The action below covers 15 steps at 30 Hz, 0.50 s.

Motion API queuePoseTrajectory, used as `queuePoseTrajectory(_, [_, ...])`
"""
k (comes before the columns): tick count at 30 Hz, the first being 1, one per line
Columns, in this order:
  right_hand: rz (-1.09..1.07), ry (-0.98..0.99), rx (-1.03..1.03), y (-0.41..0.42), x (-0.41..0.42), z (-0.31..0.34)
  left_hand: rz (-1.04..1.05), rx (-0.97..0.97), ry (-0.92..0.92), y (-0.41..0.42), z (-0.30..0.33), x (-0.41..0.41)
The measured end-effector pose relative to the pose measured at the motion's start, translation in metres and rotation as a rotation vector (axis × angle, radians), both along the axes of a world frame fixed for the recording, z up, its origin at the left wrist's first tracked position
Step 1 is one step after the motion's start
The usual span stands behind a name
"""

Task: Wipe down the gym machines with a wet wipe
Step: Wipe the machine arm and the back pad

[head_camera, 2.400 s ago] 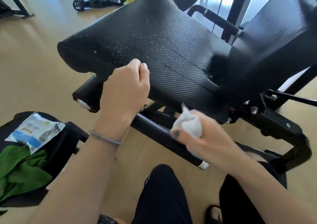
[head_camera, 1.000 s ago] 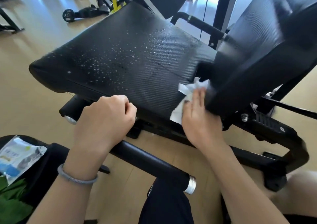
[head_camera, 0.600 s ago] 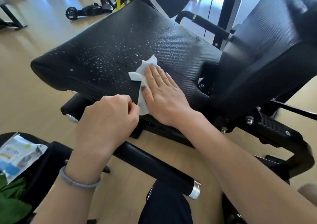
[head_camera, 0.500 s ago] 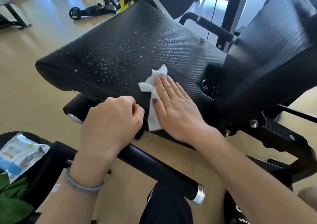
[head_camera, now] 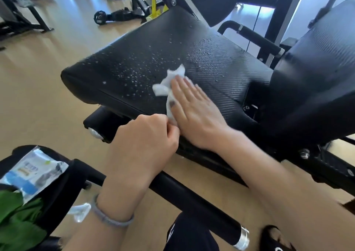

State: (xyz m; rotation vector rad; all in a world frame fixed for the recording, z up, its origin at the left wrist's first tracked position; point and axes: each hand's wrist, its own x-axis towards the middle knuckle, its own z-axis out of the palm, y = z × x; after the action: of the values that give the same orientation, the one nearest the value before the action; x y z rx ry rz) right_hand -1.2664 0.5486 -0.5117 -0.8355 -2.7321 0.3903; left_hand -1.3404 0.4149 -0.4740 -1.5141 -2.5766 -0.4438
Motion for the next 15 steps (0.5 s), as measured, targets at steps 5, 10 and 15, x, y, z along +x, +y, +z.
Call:
queuePoseTrajectory(5, [0.129,-0.012,0.022,0.019,-0.015,0.008,0.058,0.101,0.020,-0.001,-0.003,0.000])
queuePoseTrajectory(10, [0.136,-0.036,0.076,0.031,-0.075,0.032,0.229,0.310,-0.048,-0.004,-0.003,-0.005])
queuePoseTrajectory(15, [0.420,-0.005,0.202,-0.003,-0.106,0.039,0.443,0.713,-0.258,-0.003,-0.001,-0.013])
